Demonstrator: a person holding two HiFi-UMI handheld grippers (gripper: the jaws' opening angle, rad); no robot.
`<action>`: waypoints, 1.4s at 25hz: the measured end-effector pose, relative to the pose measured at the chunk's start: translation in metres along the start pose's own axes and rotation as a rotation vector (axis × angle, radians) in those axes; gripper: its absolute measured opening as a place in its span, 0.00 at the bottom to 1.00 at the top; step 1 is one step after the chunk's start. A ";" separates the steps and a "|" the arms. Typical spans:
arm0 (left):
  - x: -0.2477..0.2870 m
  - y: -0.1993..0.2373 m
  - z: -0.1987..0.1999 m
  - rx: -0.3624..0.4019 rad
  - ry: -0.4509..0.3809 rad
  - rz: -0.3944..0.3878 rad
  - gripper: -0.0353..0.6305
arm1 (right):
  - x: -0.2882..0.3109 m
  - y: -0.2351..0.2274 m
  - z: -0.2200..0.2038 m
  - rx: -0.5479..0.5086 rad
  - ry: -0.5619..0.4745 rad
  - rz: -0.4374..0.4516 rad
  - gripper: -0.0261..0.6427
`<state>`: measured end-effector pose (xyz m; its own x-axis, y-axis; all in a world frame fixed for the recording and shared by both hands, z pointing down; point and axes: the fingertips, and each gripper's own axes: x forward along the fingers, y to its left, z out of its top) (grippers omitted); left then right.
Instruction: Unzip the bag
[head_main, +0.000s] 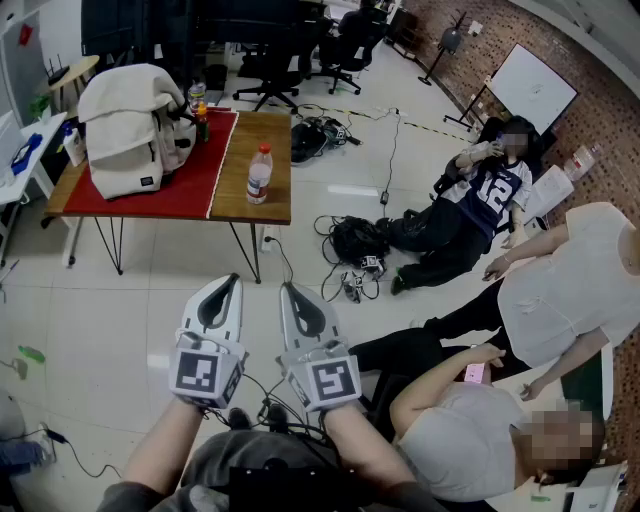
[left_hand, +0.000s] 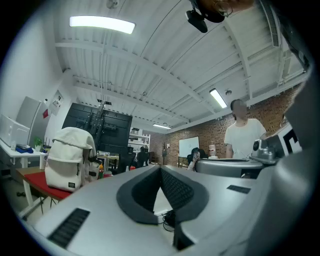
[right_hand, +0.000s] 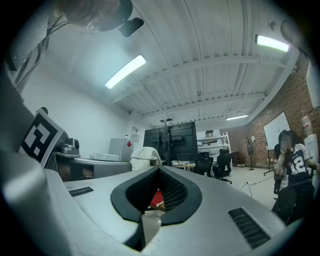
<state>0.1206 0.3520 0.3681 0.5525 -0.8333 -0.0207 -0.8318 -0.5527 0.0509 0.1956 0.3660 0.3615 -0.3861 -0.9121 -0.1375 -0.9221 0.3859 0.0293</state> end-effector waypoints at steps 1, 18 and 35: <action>-0.001 0.001 0.000 -0.003 0.000 0.002 0.09 | 0.000 0.000 0.000 0.007 -0.003 -0.004 0.06; -0.025 0.061 -0.001 -0.027 -0.021 -0.019 0.09 | -0.012 0.002 -0.018 0.019 0.034 -0.134 0.06; 0.041 0.142 -0.023 0.000 0.025 0.099 0.09 | 0.089 -0.057 -0.054 0.074 0.000 -0.131 0.06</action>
<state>0.0261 0.2398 0.3978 0.4685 -0.8834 0.0096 -0.8825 -0.4674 0.0512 0.2126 0.2553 0.4007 -0.2624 -0.9554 -0.1357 -0.9601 0.2725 -0.0622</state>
